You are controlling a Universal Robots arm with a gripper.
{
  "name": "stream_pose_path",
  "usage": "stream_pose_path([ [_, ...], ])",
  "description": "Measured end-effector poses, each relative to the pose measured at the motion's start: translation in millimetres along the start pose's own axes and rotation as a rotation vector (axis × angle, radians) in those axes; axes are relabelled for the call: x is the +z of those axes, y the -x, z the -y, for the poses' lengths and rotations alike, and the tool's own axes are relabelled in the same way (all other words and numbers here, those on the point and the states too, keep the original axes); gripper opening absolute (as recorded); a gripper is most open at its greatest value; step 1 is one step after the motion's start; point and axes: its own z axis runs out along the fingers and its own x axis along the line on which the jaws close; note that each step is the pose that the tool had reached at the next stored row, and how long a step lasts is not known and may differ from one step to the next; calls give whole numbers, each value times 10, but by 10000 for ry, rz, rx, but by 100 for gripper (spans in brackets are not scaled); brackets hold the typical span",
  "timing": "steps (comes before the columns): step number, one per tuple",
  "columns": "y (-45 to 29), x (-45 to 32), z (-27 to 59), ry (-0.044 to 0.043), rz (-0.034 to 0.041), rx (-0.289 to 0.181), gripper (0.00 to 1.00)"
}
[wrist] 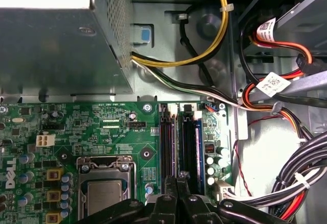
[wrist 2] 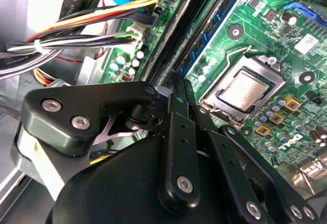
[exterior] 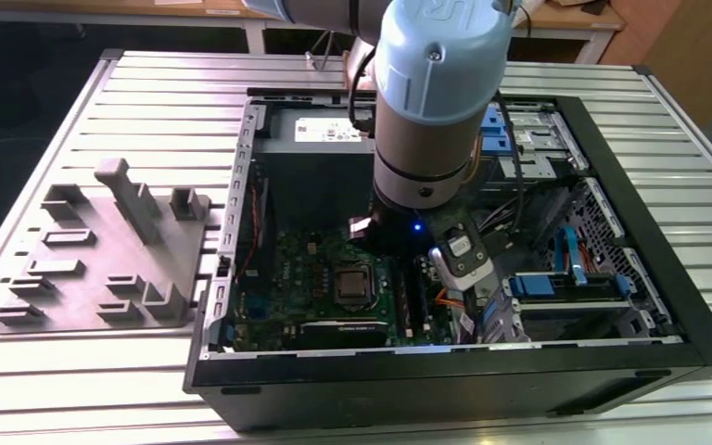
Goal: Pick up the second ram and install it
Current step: 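Insert the second ram into the second slot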
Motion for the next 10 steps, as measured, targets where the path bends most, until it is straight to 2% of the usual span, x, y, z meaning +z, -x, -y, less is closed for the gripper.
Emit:
stream_pose_path([
  [10, -1, 20, 2, 4, 0, 0, 8],
])
